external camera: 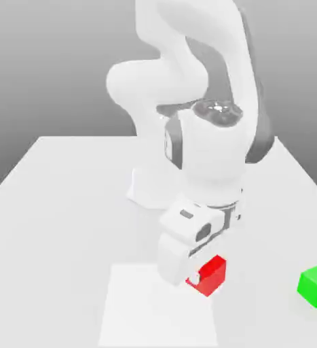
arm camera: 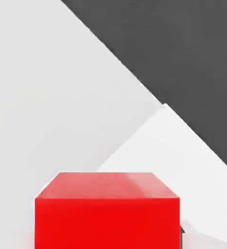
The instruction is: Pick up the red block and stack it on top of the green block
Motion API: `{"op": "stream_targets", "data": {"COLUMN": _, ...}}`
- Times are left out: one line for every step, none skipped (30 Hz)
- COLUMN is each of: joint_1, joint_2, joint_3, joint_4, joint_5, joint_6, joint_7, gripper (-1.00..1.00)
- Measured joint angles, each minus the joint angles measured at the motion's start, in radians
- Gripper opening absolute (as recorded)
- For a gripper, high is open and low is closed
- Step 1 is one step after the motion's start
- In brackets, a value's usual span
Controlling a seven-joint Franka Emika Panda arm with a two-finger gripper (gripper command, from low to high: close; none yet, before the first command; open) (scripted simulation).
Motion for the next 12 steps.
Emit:
{"op": "stream_targets", "data": {"joint_1": 0.029, "joint_2": 0.003, "joint_3": 0.026, "joint_4": 0.02, "joint_5": -0.006, "joint_6": -0.017, "joint_7": 0.001, "gripper": -1.0}}
{"op": "stream_targets", "data": {"joint_1": 0.059, "joint_2": 0.007, "joint_3": 0.053, "joint_4": 0.04, "joint_5": -0.013, "joint_6": -0.034, "joint_7": 0.002, "gripper": -1.0}}
{"op": "stream_targets", "data": {"joint_1": 0.088, "joint_2": 0.01, "joint_3": 0.08, "joint_4": 0.059, "joint_5": -0.019, "joint_6": -0.05, "joint_7": 0.002, "gripper": -1.0}}
{"op": "stream_targets", "data": {"joint_1": 0.116, "joint_2": 0.024, "joint_3": 0.105, "joint_4": 0.082, "joint_5": -0.028, "joint_6": -0.06, "joint_7": 0.005, "gripper": -1.0}}
{"op": "stream_targets", "data": {"joint_1": 0.146, "joint_2": 0.057, "joint_3": 0.124, "joint_4": 0.109, "joint_5": -0.046, "joint_6": -0.055, "joint_7": 0.012, "gripper": -1.0}}
{"op": "stream_targets", "data": {"joint_1": 0.166, "joint_2": 0.094, "joint_3": 0.13, "joint_4": 0.125, "joint_5": -0.064, "joint_6": -0.035, "joint_7": 0.022, "gripper": -1.0}}
{"op": "stream_targets", "data": {"joint_1": 0.18, "joint_2": 0.13, "joint_3": 0.128, "joint_4": 0.134, "joint_5": -0.08, "joint_6": -0.008, "joint_7": 0.032, "gripper": -1.0}}
{"op": "stream_targets", "data": {"joint_1": 0.192, "joint_2": 0.167, "joint_3": 0.122, "joint_4": 0.14, "joint_5": -0.096, "joint_6": 0.022, "joint_7": 0.042, "gripper": -1.0}}
{"op": "stream_targets", "data": {"joint_1": 0.199, "joint_2": 0.19, "joint_3": 0.116, "joint_4": 0.143, "joint_5": -0.105, "joint_6": 0.042, "joint_7": 0.049, "gripper": 1.0}}
{"op": "stream_targets", "data": {"joint_1": 0.199, "joint_2": 0.19, "joint_3": 0.116, "joint_4": 0.143, "joint_5": -0.105, "joint_6": 0.042, "joint_7": 0.049, "gripper": 1.0}}
{"op": "stream_targets", "data": {"joint_1": 0.199, "joint_2": 0.19, "joint_3": 0.116, "joint_4": 0.143, "joint_5": -0.105, "joint_6": 0.042, "joint_7": 0.049, "gripper": 1.0}}
{"op": "stream_targets", "data": {"joint_1": 0.199, "joint_2": 0.19, "joint_3": 0.116, "joint_4": 0.143, "joint_5": -0.105, "joint_6": 0.042, "joint_7": 0.049, "gripper": 1.0}}
